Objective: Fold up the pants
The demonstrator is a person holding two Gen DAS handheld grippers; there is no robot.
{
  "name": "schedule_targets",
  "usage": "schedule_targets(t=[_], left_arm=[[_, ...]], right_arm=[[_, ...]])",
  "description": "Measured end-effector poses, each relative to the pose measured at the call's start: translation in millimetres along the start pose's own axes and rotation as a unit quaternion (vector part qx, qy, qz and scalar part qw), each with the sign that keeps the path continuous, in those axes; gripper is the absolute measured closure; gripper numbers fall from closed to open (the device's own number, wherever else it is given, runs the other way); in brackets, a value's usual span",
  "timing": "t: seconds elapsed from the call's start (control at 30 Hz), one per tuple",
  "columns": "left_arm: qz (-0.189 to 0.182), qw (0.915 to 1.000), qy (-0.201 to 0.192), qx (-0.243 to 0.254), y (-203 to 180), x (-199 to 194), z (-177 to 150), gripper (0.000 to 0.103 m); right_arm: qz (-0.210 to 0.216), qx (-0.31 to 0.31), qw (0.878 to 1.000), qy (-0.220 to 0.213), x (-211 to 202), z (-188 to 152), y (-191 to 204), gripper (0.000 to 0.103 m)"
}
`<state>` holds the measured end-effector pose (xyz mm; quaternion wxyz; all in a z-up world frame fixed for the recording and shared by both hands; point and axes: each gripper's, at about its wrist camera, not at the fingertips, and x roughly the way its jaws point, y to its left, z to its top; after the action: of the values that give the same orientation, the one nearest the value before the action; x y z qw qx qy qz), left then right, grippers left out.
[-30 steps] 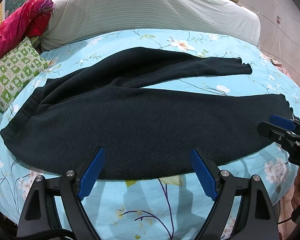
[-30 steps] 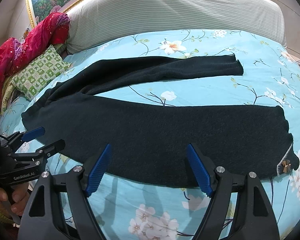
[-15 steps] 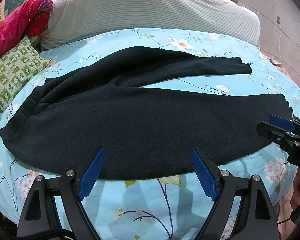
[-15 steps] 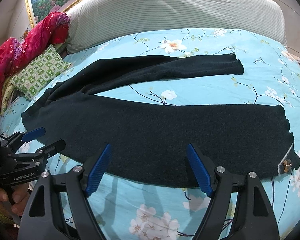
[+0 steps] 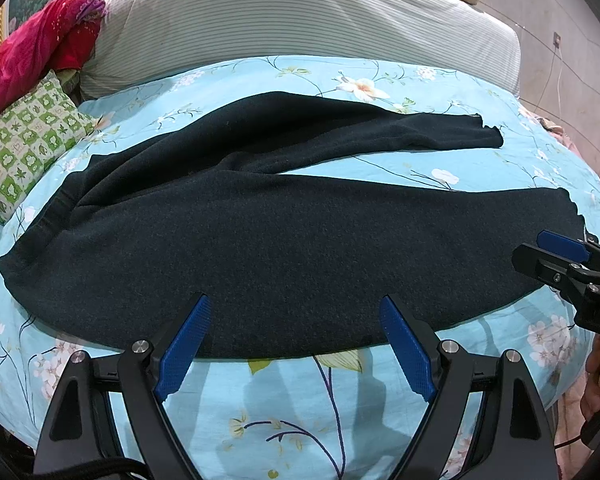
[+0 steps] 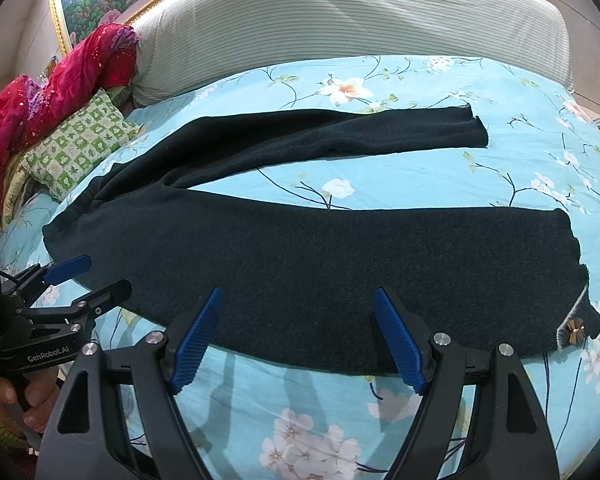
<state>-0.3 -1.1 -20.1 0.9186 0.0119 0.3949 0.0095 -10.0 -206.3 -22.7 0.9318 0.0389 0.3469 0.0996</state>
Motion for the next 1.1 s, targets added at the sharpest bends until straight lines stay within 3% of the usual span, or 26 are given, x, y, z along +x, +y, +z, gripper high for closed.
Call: schedule_targets(t=[0.57, 1.1], left_arm=[[-0.010, 0.9999, 0.009, 0.002, 0.6, 4.0, 4.7, 0.016], [-0.020, 0.9993, 0.027, 0.018, -1.1, 23.3, 24.8, 0.016]], right_arm=[[0.003, 0.001, 1.000, 0.001, -0.9, 1.6, 0.6, 0.024], [0.011, 0.017, 1.000, 0.006, 4.1, 24.5, -18.9, 0.024]])
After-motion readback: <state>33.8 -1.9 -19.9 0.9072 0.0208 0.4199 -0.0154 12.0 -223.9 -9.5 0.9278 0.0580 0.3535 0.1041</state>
